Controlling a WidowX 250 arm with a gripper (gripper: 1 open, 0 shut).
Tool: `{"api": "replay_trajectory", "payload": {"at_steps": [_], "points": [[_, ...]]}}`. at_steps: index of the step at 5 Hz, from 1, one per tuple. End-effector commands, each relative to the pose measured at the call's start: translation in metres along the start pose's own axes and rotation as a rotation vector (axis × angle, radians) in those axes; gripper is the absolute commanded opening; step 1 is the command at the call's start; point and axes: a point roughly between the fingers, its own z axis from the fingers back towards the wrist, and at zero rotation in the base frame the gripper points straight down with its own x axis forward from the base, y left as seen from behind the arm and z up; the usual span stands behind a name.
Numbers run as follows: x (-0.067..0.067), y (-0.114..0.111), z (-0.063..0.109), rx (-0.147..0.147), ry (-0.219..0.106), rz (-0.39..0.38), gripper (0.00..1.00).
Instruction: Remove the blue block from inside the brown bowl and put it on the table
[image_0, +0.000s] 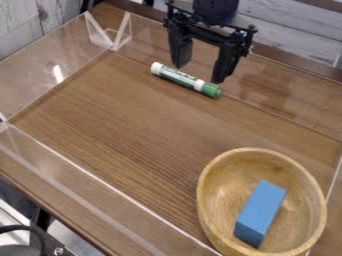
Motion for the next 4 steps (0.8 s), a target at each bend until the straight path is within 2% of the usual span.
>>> {"api": "replay_trajectory", "payload": {"at_steps": [1,2,4], "points": [[-0.006,-0.008,-0.005,0.0,0.016,-0.004,1.0],[-0.021,-0.032,-0.005,-0.001,0.015,-0.024,1.0],[-0.047,-0.085,-0.001,-0.006,-0.021,-0.078,1.0]]}}
